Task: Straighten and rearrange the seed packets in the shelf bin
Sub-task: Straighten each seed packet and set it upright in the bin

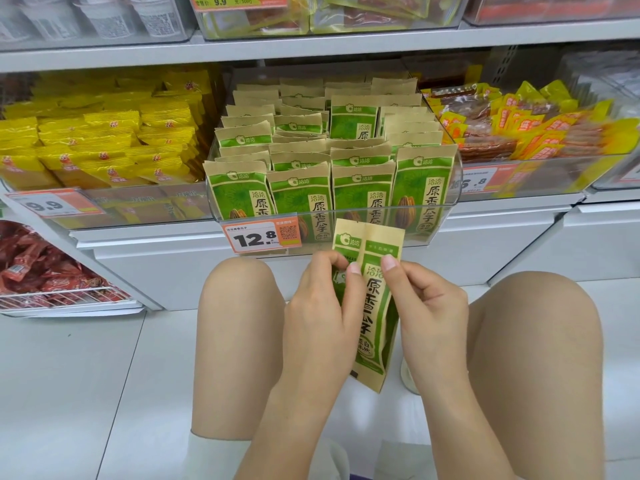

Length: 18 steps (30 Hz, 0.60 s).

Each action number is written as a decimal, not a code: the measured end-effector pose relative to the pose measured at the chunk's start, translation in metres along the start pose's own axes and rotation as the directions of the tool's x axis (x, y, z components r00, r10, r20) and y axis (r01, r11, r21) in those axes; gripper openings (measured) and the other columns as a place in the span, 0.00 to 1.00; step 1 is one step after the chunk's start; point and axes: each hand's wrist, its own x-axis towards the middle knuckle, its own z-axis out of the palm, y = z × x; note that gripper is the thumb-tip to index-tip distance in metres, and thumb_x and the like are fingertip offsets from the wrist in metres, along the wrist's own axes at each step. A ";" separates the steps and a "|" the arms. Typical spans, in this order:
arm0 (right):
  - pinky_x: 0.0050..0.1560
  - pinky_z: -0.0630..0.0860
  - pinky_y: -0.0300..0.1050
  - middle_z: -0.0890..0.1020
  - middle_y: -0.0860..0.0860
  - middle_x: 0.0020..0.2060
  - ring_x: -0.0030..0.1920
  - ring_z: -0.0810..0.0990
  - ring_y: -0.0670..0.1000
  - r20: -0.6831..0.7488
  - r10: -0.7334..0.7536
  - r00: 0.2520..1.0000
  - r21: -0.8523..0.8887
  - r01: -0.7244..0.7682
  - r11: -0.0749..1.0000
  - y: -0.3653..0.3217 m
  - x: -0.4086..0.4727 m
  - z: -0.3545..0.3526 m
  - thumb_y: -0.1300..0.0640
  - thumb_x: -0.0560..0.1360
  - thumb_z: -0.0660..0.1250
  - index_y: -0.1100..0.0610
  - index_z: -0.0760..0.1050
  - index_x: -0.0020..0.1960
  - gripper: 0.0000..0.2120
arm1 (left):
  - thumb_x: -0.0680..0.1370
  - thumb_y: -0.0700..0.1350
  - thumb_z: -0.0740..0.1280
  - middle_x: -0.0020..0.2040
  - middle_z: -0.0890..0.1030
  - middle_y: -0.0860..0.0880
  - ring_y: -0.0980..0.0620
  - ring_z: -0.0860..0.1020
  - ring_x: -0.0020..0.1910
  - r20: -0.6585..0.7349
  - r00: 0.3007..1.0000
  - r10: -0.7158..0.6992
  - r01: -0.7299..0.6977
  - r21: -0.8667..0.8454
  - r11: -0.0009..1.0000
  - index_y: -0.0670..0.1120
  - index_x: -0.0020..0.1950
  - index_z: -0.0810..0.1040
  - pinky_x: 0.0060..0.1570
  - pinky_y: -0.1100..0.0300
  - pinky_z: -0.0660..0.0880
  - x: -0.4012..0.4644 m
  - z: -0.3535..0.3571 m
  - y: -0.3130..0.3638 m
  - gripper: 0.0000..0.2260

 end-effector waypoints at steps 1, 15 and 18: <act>0.32 0.69 0.38 0.77 0.61 0.29 0.31 0.72 0.46 0.001 0.002 1.000 -0.006 -0.002 1.000 0.000 0.000 0.000 0.56 0.76 0.67 0.53 0.83 0.38 0.10 | 0.80 0.57 0.56 0.41 0.78 0.55 0.54 0.76 0.38 0.002 1.000 -0.002 0.002 -0.007 1.000 0.53 0.50 0.71 0.38 0.51 0.74 0.000 0.000 -0.001 0.10; 0.40 0.77 0.37 0.84 0.51 0.34 0.36 0.80 0.46 0.179 0.121 0.976 0.135 -0.146 0.980 0.001 0.004 -0.001 0.54 0.67 0.72 0.57 0.82 0.40 0.07 | 0.72 0.62 0.64 0.36 0.79 0.55 0.54 0.77 0.37 0.145 0.944 -0.297 0.327 -0.539 0.776 0.53 0.43 0.74 0.44 0.46 0.76 0.011 -0.009 -0.003 0.13; 0.37 0.78 0.38 0.83 0.50 0.32 0.33 0.80 0.47 0.199 0.143 0.970 0.162 -0.176 0.971 -0.003 0.004 -0.001 0.53 0.64 0.70 0.59 0.81 0.40 0.10 | 0.69 0.66 0.64 0.40 0.81 0.54 0.52 0.80 0.43 0.249 0.936 -0.248 0.348 -0.558 0.753 0.51 0.46 0.74 0.53 0.41 0.76 0.008 -0.014 0.000 0.20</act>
